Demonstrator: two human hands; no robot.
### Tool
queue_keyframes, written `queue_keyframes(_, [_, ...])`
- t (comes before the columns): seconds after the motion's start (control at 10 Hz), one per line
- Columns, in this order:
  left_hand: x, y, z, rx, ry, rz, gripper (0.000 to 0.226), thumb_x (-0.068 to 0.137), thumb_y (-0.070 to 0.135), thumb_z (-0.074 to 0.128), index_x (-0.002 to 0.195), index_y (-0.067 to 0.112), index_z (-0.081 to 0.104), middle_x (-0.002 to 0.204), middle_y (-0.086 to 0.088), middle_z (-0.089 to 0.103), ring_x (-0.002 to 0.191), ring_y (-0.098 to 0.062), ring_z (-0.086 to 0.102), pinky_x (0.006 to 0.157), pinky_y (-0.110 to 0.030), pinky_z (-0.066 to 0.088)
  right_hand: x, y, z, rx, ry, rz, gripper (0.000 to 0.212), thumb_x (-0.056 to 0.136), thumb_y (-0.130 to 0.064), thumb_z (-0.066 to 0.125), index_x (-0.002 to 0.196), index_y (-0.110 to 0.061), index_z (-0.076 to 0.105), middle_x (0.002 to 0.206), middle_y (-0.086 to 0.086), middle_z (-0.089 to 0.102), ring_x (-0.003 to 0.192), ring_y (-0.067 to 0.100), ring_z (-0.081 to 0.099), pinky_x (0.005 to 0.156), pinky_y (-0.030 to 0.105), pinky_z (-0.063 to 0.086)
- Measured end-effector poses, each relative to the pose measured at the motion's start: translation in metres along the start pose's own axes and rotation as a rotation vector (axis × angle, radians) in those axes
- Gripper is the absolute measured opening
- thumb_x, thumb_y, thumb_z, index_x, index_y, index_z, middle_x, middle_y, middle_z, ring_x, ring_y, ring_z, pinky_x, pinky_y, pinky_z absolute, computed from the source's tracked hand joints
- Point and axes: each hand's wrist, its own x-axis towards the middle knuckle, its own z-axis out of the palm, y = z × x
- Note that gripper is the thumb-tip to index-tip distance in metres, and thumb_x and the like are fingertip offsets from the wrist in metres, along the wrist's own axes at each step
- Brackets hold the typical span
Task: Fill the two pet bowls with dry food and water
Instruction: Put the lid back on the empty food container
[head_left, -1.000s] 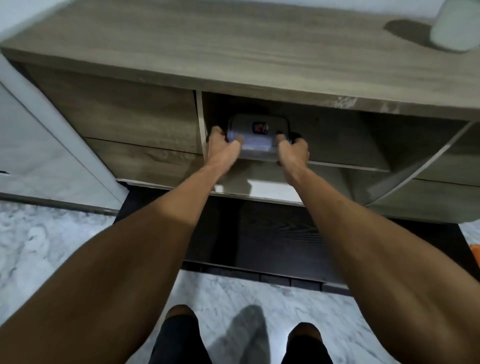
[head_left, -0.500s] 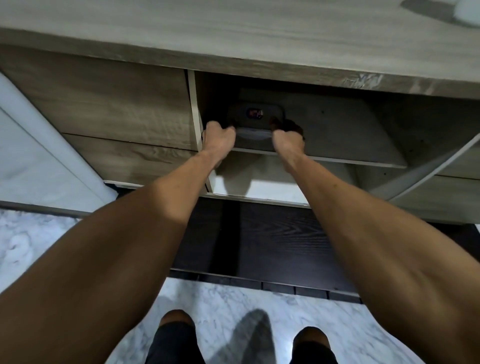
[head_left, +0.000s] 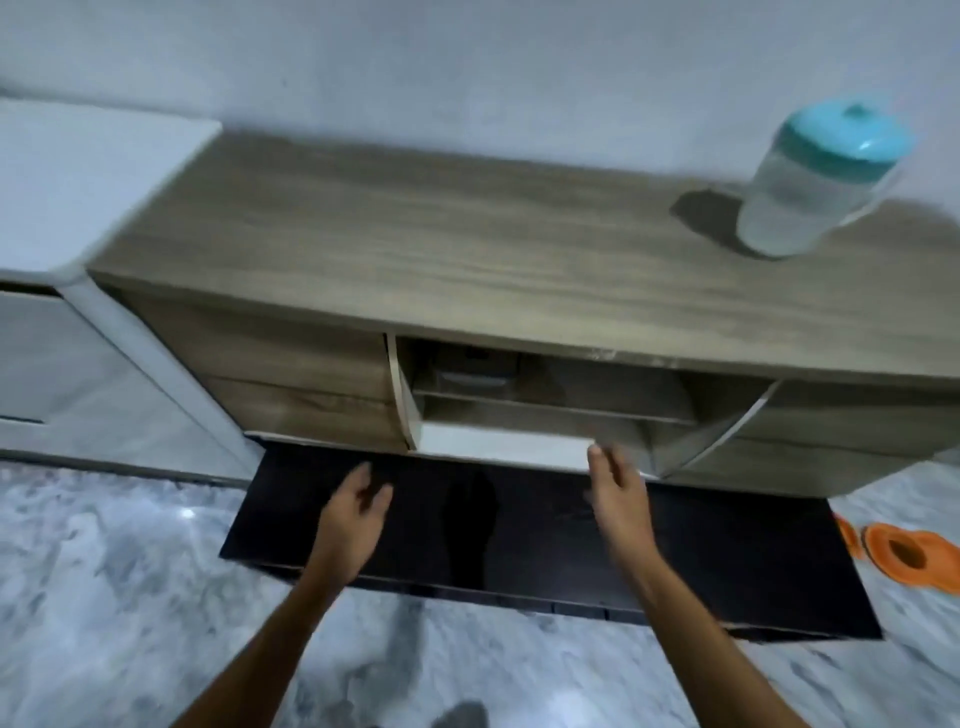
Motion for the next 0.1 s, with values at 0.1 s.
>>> queue_keyframes(0.1, [-0.0231, -0.1148, -0.0253, 0.172, -0.012, -0.309, 0.098, 0.058, 0.068, 0.079, 0.137, 0.015, 0.056, 0.138, -0.011, 0.059, 0.126, -0.028, 0.056, 0.109, -0.034, 0.041, -0.0747, -0.0222, -0.0748, -0.030, 0.112, 0.004, 0.016, 0.097, -0.023, 0.061, 0.111, -0.021, 0.069, 0.122, 0.005, 0.069, 0.124, 0.024, 0.058, 0.108, 0.038, 0.042])
